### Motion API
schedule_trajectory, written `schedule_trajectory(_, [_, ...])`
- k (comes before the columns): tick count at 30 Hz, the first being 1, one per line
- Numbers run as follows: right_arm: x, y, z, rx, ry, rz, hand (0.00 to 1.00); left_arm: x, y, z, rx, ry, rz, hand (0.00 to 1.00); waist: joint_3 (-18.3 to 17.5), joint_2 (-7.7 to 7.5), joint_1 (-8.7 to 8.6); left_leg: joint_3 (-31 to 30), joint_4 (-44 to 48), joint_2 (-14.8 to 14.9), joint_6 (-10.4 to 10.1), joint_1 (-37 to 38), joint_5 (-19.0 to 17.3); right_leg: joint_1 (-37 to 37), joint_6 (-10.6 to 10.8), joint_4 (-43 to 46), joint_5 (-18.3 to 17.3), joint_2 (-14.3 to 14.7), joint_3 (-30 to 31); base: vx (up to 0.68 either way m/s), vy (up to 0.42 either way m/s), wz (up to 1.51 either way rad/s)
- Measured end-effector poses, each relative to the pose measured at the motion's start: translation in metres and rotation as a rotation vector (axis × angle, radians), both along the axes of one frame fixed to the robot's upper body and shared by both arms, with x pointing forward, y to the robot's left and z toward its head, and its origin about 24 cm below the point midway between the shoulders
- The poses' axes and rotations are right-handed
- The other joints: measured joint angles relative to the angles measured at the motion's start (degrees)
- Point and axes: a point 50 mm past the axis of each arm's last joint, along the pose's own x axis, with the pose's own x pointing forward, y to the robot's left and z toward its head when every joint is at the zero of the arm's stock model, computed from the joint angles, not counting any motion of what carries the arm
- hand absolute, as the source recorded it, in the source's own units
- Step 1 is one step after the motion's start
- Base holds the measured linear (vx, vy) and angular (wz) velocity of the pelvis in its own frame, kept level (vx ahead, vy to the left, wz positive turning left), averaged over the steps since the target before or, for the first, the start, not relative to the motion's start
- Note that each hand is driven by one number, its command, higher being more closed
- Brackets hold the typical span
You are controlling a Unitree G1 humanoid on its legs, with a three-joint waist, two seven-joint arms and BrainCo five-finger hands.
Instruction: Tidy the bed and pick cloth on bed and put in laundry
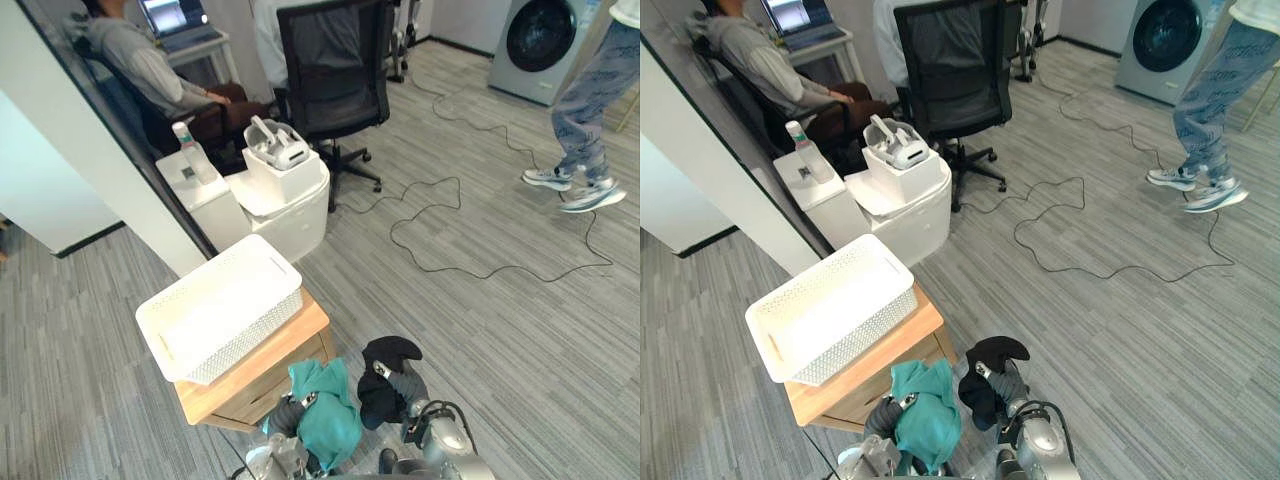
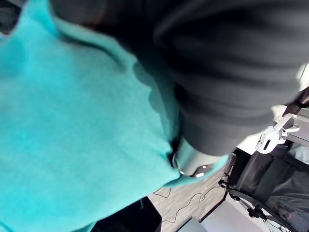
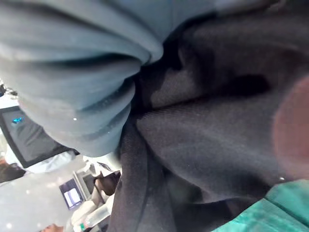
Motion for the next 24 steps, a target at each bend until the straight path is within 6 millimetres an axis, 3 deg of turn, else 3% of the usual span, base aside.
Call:
schedule_trajectory(1, [0.001, 0.001, 0.001, 0.004, -0.002, 0.000, 1.00, 0.001, -0.001, 0.001, -0.003, -0.010, -0.011, 1.00, 0.05, -1.35, 0.13, 0.02, -0.93, -1.05, -0.10, 0.75, -0.39, -0.42, 0.19, 1.80, -1.68, -0.95, -0.12, 0.28, 0.124, 0.15])
schedule_trajectory(2, [0.002, 0.003, 0.002, 0.008, -0.009, 0.002, 1.00, 0.000, 0.004, 0.001, 0.007, -0.019, -0.016, 1.00, -0.45, -3.77, 0.53, 0.60, -2.84, -3.32, -0.38, 1.96, -1.36, -1.93, 0.62, 5.75, -4.92, -3.03, 0.02, 0.22, 0.109, 0.15])
schedule_trajectory(3, [0.004, 0.002, 0.003, 0.000, -0.017, 0.004, 1.00, -0.002, 0.004, 0.000, 0.004, -0.015, -0.032, 1.00, -0.89, -5.15, 0.40, 0.28, -5.13, -5.79, -0.96, 3.39, -2.34, -3.29, 2.22, 10.94, -7.21, -5.28, -0.34, 0.26, 0.119, 0.16])
schedule_trajectory(5, [0.007, 0.000, 0.004, -0.021, -0.027, -0.005, 1.00, -0.004, 0.001, -0.001, -0.003, -0.002, -0.054, 1.00, -0.83, -4.95, 0.07, -0.95, -7.88, -7.86, -0.99, 6.09, -2.55, -7.10, 3.37, 22.45, -7.43, -7.59, -1.81, 0.24, 0.117, 0.33])
schedule_trajectory(6, [0.006, -0.004, 0.004, -0.040, -0.034, -0.025, 1.00, -0.005, -0.001, -0.001, -0.013, -0.004, -0.085, 1.00, -0.62, -4.90, -0.57, -3.00, -8.84, -9.07, -0.20, 8.41, -3.05, -11.20, 3.88, 33.25, -6.44, -9.18, -3.08, 0.28, 0.119, 0.79])
schedule_trajectory(7, [0.004, -0.004, 0.004, -0.033, -0.042, -0.060, 1.00, -0.004, -0.002, -0.002, -0.010, -0.003, -0.122, 1.00, -0.48, -4.62, -1.74, -5.93, -8.50, -9.44, 0.09, 9.99, -4.00, -12.72, 2.14, 37.16, -7.50, -9.26, -3.02, 0.34, 0.104, 1.06])
schedule_trajectory(10, [0.004, -0.005, 0.019, -0.006, -0.110, -0.106, 1.00, -0.002, 0.004, -0.002, 0.012, -0.009, -0.168, 1.00, -0.51, -3.58, -3.61, -11.70, -8.81, -9.48, -0.57, 12.35, -5.16, -16.14, 1.66, 31.08, -9.09, -5.71, 0.61, 0.31, 0.016, 1.19])
schedule_trajectory(11, [0.003, -0.005, 0.033, 0.015, -0.167, -0.117, 1.00, -0.004, 0.005, -0.004, 0.020, -0.002, -0.189, 1.00, -1.11, -3.22, -4.60, -13.91, -9.06, -9.60, -0.83, 12.18, -5.28, -17.01, 2.36, 24.79, -8.46, -4.12, 3.88, 0.20, -0.025, 1.02])
schedule_trajectory(12, [0.003, -0.004, 0.040, 0.022, -0.201, -0.117, 1.00, -0.005, 0.006, -0.005, 0.024, 0.005, -0.198, 1.00, -1.63, -3.79, -4.83, -14.70, -9.09, -9.80, -0.98, 12.37, -5.36, -17.21, 2.35, 21.33, -7.14, -3.84, 5.24, 0.27, -0.059, 1.07])
schedule_trajectory(14, [0.008, 0.004, 0.056, 0.039, -0.291, -0.106, 1.00, -0.011, 0.009, -0.009, 0.039, 0.039, -0.197, 1.00, -2.63, -5.50, -4.38, -15.97, -8.78, -11.60, -1.89, 14.03, -5.80, -16.85, 1.68, 12.39, 2.79, -4.61, 6.67, 0.30, -0.098, 0.54])
schedule_trajectory(15, [0.012, 0.005, 0.058, 0.044, -0.307, -0.097, 1.00, -0.015, 0.009, -0.013, 0.045, 0.066, -0.187, 1.00, -3.25, -5.98, -4.12, -16.10, -8.54, -11.73, -2.92, 14.65, -6.53, -16.24, 2.54, 10.89, 4.47, -4.92, 7.17, 0.40, -0.122, 0.20])
schedule_trajectory(16, [0.018, 0.007, 0.064, 0.043, -0.339, -0.072, 1.00, -0.017, 0.004, -0.015, 0.035, 0.081, -0.171, 1.00, -3.60, -4.01, -4.11, -15.94, -8.04, -10.17, -4.19, 14.39, -7.12, -14.41, 1.40, 7.32, 6.43, -3.79, 6.42, 0.41, -0.110, 0.06])
schedule_trajectory(20, [0.027, 0.009, 0.073, 0.025, -0.397, -0.010, 1.00, -0.017, -0.002, -0.013, 0.022, 0.062, -0.145, 1.00, -3.53, -2.48, -4.28, -15.94, -7.78, -9.35, -5.43, 14.85, -7.81, -11.49, 1.34, 2.77, 6.97, -3.19, 6.09, 0.19, -0.040, -0.03])
schedule_trajectory(23, [0.028, 0.005, 0.088, 0.006, -0.466, 0.008, 1.00, -0.017, -0.006, -0.012, 0.016, 0.043, -0.145, 1.00, -3.61, -3.45, -4.14, -15.16, -1.42, -9.38, -5.52, 12.68, -7.80, -10.20, 1.28, 2.58, 7.04, -4.27, 6.00, 0.10, -0.025, 0.12])
schedule_trajectory(24, [0.030, 0.003, 0.101, -0.011, -0.532, 0.018, 1.00, -0.018, -0.007, -0.012, 0.016, 0.042, -0.155, 1.00, -3.68, -3.78, -4.19, -15.07, 1.55, -9.35, -6.85, 11.39, -8.50, -9.71, 1.09, 2.35, 7.31, -5.25, 5.35, 0.05, 0.012, 0.27])
